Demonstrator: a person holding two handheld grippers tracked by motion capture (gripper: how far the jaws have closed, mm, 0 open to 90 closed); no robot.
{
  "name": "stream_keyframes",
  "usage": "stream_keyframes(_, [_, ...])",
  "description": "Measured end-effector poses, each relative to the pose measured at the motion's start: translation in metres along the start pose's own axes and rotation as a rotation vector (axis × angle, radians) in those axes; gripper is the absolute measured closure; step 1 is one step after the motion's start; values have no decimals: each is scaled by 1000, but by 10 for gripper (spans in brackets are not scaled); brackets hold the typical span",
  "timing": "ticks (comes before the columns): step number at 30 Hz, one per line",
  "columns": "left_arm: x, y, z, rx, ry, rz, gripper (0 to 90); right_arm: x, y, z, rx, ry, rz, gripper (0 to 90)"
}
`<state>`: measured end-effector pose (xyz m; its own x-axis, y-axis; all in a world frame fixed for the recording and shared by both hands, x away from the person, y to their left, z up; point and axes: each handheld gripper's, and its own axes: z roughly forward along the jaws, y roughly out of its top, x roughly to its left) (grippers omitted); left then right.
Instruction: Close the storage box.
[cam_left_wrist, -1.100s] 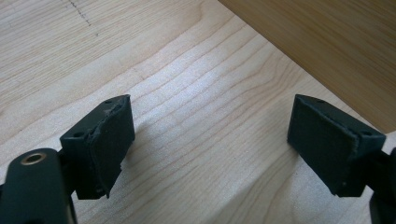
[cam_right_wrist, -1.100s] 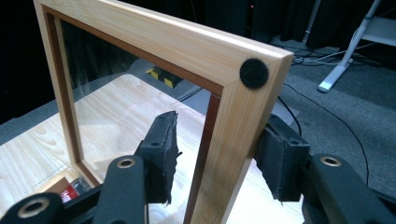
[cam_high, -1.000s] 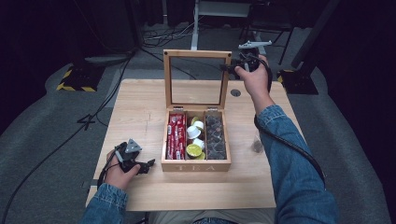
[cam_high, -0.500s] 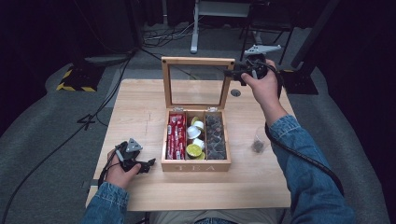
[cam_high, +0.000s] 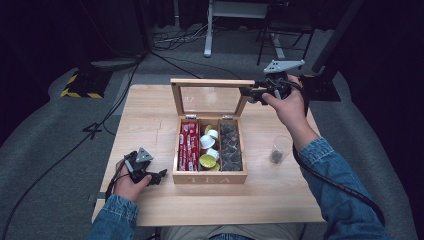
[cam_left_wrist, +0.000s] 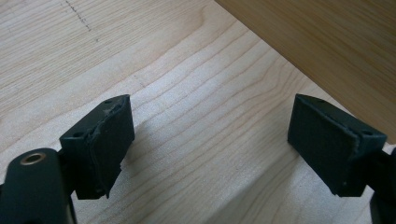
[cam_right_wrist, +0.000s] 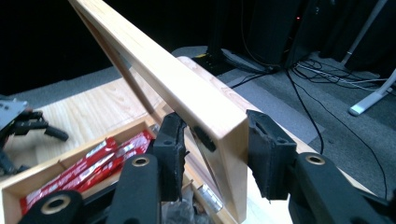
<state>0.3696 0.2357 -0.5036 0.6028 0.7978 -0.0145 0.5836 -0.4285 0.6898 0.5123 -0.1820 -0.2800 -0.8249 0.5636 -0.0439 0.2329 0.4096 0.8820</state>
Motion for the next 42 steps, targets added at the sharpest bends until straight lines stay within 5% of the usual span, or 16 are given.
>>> stream_keyframes(24, [-2, -1, 0, -1, 5, -12, 153, 46, -40, -18, 57, 53, -58, 522])
stream_keyframes(42, [-1, 0, 1, -2, 3, -9, 152, 76, -64, -21, 82, 49, -134, 418])
